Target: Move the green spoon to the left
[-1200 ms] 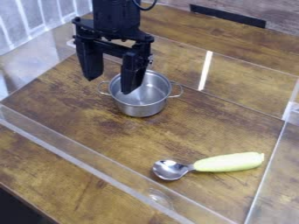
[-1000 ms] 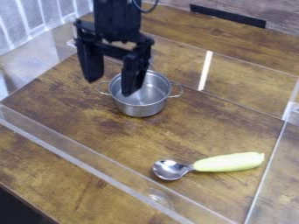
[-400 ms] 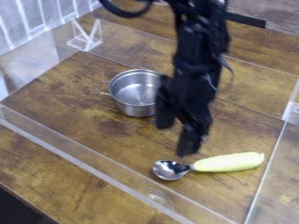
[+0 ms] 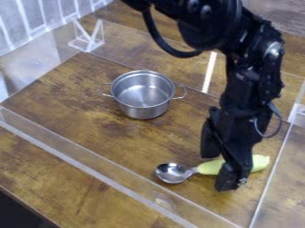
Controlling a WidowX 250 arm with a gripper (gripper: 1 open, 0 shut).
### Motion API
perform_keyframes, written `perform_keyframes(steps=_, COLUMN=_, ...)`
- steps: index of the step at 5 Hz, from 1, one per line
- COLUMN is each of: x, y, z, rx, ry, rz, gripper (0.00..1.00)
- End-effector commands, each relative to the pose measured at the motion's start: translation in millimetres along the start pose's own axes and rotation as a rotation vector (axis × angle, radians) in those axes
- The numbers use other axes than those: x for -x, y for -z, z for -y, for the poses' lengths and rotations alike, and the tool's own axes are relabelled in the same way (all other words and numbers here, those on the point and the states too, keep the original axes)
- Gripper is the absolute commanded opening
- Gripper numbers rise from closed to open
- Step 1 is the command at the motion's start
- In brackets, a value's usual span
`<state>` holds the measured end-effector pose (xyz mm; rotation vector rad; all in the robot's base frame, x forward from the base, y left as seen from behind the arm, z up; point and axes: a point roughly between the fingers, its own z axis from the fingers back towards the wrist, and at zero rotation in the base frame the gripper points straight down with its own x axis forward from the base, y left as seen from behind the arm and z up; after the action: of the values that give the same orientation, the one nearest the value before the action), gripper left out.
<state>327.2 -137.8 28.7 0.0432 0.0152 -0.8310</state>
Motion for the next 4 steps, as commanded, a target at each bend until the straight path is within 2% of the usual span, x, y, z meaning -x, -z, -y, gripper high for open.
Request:
perform_keyframes(steps=1, x=-2.7, y=-16.6, z=-1, rx=-0.027, ry=-0.036, rz=0.059, gripper=1.0)
perform_keyframes(steps=2, x=3.9, y=-18.1, z=-1, rx=-0.027, ry=-0.086, rz=0.063, gripper=1.0)
perform_keyframes(steps=4, x=5.9, y=-20.6, z=-20, rx=-0.027, ry=-0.055, rz=0.08, gripper=1.0)
